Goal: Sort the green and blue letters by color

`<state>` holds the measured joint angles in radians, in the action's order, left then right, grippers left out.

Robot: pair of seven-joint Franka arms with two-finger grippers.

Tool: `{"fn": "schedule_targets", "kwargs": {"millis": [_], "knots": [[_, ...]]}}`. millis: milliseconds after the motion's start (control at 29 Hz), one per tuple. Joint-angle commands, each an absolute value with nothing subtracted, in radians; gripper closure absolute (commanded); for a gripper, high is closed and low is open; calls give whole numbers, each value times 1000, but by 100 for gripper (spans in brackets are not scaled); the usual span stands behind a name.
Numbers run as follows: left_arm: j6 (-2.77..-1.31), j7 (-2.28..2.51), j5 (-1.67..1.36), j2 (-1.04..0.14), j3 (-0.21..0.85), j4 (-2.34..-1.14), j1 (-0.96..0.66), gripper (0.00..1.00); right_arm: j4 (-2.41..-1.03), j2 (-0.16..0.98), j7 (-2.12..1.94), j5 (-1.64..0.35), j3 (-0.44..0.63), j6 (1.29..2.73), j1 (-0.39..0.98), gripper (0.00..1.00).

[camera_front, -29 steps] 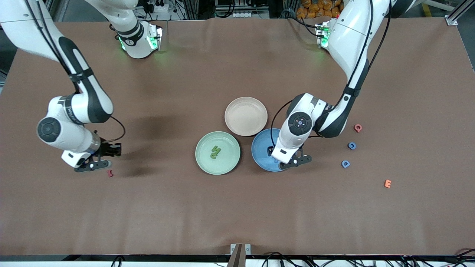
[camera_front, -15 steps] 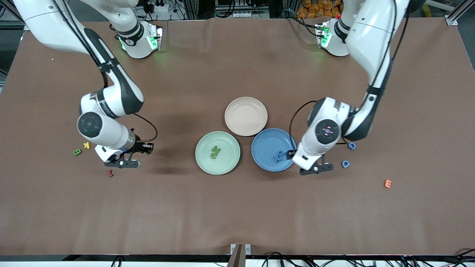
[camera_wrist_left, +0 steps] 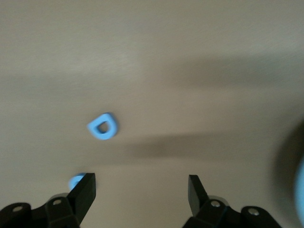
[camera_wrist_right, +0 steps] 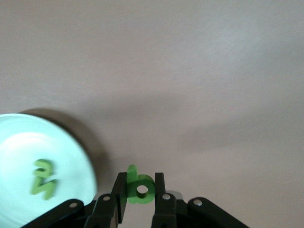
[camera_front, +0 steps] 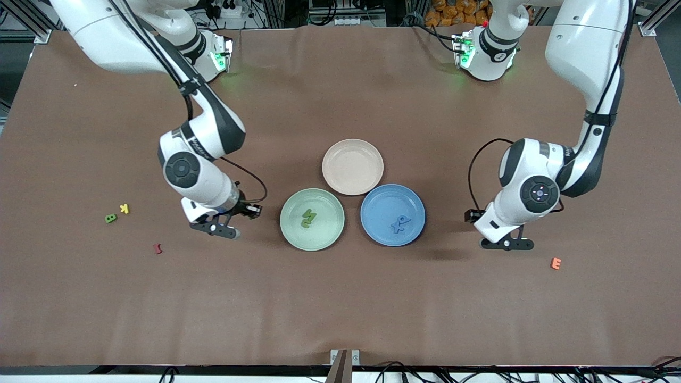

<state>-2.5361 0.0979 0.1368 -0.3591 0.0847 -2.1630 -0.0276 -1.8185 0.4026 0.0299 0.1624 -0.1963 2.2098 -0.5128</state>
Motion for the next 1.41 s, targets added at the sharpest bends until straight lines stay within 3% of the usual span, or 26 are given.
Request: {"fn": "schedule_targets", "kwargs": {"millis": [0,586,1378], "knots": [[-2479,178,120,-315,81,-2145,-81,83,-1845,417,169,147,-183,2256,-514,0],[-2310,488,91,-311,84,-1999,-267,84,-1965,463,377,137,-129,2463,-485,0],[-2218,748,-9,-409,86,-1809,-443,84,-1973,508,482,150,-94,2510,-442,4]]}}
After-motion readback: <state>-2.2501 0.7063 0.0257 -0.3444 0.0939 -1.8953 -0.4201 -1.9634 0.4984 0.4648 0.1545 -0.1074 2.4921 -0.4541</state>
